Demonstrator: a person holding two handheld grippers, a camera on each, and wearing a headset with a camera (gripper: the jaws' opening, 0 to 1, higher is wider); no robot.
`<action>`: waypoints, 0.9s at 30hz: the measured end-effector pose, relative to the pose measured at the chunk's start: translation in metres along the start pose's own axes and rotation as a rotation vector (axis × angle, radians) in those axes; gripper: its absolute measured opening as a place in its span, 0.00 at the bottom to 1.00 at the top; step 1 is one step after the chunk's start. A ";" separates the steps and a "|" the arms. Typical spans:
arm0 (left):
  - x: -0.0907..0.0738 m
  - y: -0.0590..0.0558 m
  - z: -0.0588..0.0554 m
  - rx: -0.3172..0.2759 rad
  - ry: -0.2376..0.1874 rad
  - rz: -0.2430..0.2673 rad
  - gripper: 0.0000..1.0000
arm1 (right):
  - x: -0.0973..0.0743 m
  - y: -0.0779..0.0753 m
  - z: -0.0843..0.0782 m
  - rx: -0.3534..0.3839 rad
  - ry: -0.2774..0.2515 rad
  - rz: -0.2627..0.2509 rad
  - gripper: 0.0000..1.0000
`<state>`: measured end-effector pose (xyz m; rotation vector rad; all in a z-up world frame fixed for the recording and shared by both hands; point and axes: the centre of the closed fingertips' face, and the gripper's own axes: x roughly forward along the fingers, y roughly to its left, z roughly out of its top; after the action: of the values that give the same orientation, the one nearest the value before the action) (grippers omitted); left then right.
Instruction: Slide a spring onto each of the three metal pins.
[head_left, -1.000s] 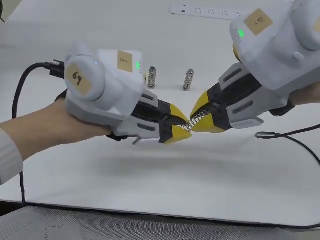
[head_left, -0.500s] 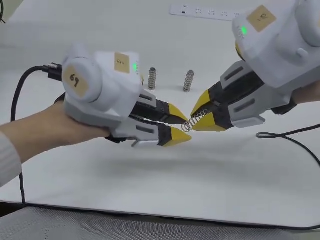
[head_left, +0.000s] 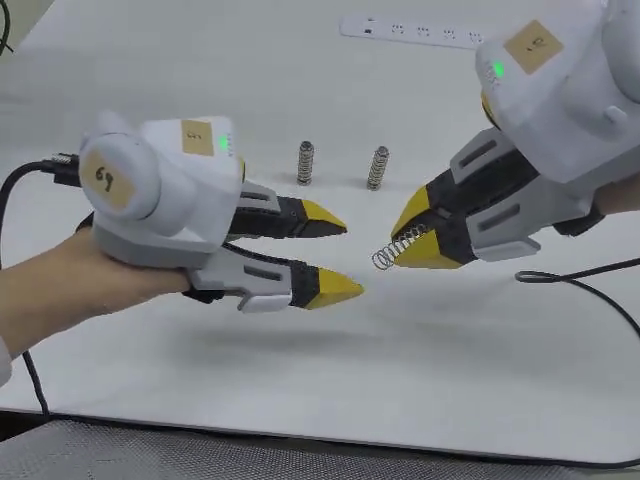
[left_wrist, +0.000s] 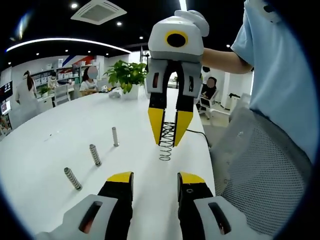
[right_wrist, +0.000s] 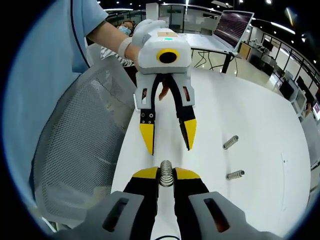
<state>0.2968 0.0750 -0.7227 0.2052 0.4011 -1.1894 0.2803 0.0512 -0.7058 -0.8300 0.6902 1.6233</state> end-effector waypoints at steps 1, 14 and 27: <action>-0.002 0.001 -0.001 -0.002 0.000 0.010 0.33 | 0.000 -0.001 -0.001 0.000 0.000 -0.001 0.08; -0.018 0.022 -0.006 -0.076 -0.034 0.144 0.63 | -0.003 -0.006 -0.004 0.008 0.004 -0.018 0.08; -0.041 0.051 -0.015 -0.170 -0.072 0.293 0.93 | -0.008 -0.011 -0.016 0.025 0.027 -0.024 0.08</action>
<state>0.3286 0.1348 -0.7226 0.0705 0.3922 -0.8673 0.2951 0.0356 -0.7087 -0.8407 0.7159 1.5817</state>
